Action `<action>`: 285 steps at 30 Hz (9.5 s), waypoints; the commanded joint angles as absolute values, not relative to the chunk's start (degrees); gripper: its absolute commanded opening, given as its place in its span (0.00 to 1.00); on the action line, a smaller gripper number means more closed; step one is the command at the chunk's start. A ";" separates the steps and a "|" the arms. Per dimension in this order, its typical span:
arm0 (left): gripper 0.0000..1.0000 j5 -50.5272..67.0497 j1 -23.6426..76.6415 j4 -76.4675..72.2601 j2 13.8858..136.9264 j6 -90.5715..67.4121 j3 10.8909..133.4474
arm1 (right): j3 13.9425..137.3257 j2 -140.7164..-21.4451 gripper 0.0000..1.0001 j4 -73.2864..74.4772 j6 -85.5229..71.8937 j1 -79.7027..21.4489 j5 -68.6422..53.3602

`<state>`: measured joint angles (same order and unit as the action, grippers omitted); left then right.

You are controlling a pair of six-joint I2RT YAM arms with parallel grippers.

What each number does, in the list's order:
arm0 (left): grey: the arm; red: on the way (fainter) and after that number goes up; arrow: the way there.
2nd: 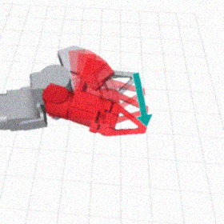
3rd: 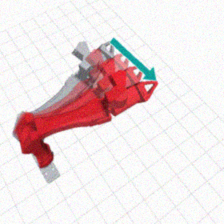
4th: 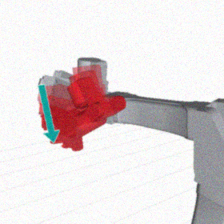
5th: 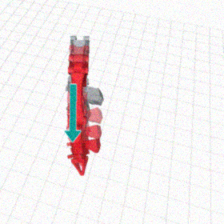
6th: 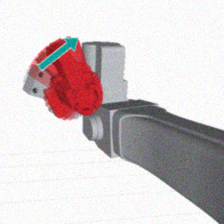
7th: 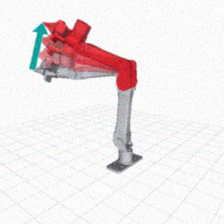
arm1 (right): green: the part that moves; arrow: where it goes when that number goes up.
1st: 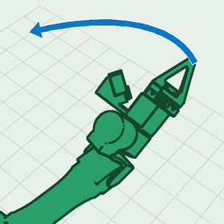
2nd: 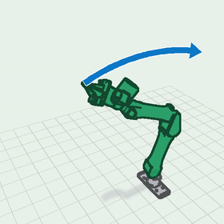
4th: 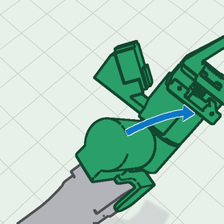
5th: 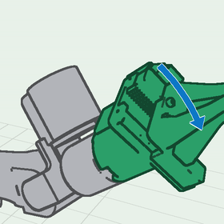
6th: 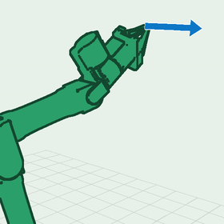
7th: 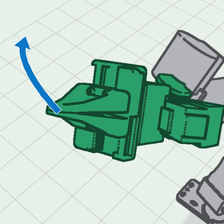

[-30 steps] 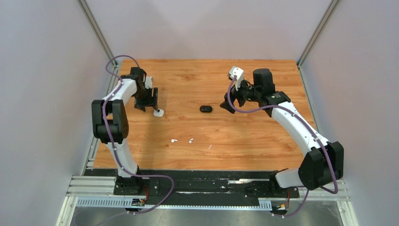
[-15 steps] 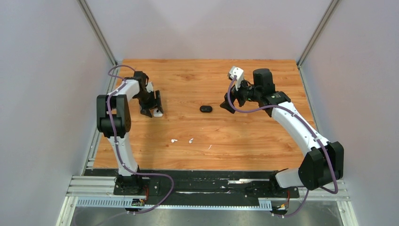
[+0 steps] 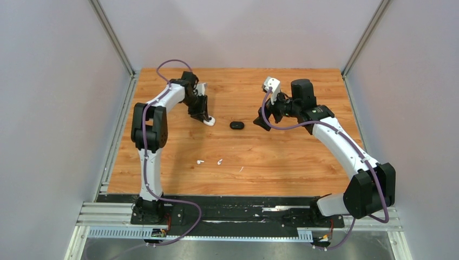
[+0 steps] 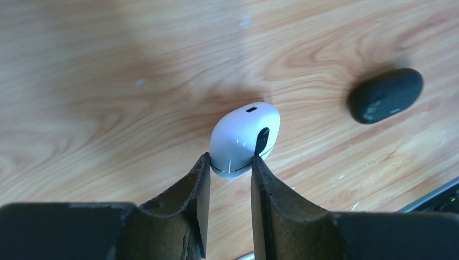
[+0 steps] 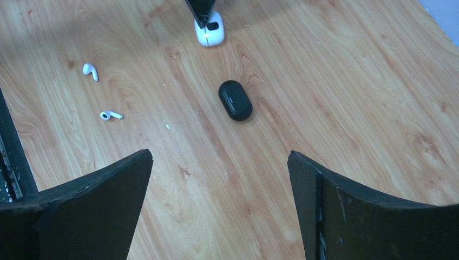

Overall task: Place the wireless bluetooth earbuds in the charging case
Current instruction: Move the charging case to the center of the board, then pick up the charging case at the center of the board, then open the charging case.

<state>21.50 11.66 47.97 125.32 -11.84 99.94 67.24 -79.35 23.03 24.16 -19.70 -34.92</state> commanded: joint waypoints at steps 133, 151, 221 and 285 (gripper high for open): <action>0.67 50.89 17.98 0.35 83.33 -20.53 62.19 | 60.18 -83.45 0.00 -6.15 41.55 -41.18 -20.13; 0.27 56.95 18.77 -6.50 86.75 -23.06 62.60 | 59.85 -82.83 0.00 -7.21 40.15 -42.54 -18.63; 0.00 67.24 22.72 10.03 84.56 10.21 69.18 | 77.02 -86.80 0.49 14.46 -1.39 -17.72 -66.48; 0.62 57.63 19.32 39.37 90.48 -4.86 86.08 | 86.37 -90.45 0.00 31.83 40.19 -34.34 -44.22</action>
